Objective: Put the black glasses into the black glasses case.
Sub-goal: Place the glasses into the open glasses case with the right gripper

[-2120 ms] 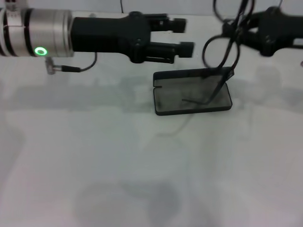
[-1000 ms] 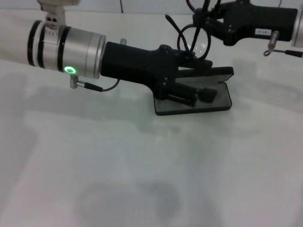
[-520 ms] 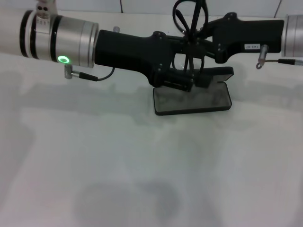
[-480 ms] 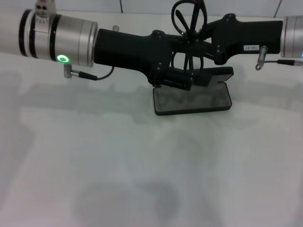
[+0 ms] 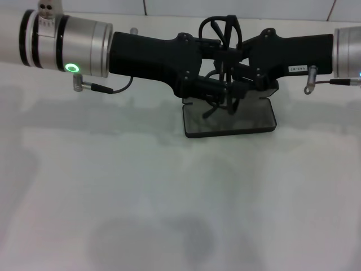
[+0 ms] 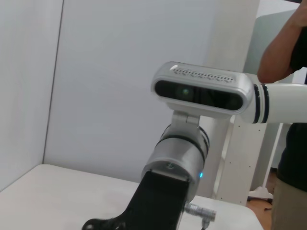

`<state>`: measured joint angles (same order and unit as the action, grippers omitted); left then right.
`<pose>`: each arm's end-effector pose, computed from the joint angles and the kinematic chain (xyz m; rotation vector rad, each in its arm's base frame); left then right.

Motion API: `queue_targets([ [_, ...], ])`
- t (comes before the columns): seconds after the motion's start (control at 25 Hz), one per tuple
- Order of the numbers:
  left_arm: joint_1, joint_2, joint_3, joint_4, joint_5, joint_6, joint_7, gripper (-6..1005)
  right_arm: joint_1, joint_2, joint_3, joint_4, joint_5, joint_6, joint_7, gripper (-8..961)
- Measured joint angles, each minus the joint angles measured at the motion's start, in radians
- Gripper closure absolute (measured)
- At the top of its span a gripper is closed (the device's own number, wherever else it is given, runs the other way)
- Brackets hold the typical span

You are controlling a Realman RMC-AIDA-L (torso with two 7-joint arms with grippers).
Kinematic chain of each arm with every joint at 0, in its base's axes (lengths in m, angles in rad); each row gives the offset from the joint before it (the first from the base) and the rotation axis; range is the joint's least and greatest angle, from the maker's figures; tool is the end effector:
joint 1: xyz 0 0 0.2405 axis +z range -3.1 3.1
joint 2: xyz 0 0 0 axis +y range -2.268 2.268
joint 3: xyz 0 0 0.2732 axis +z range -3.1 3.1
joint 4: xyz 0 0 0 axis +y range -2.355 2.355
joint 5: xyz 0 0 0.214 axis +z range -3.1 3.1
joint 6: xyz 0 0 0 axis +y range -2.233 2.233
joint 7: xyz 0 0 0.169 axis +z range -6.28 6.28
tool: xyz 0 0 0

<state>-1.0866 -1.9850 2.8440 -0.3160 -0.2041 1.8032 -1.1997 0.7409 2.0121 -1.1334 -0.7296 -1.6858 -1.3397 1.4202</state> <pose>-0.1390 0.3949 -0.0340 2.9225 0.2562 0.8756 0.1492 0.4198 -0.0368 -2.8220 0.1462 0.6568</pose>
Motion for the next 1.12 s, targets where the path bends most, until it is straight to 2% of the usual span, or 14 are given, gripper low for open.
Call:
queue_targets([
  [0.52,0.009,-0.004,0.000,0.007,-0.018,0.003,-0.008,201,-0.045,-0.010,0.006,-0.048,0.005,-0.011,0.005,849],
  [0.68,0.009,-0.011,0.000,0.002,-0.015,0.003,-0.008,201,-0.047,-0.009,0.006,-0.050,0.008,-0.019,0.005,849],
  [1.12,0.008,-0.014,0.000,0.002,-0.018,-0.006,-0.015,201,-0.049,-0.004,0.006,-0.060,0.002,-0.031,0.007,850],
])
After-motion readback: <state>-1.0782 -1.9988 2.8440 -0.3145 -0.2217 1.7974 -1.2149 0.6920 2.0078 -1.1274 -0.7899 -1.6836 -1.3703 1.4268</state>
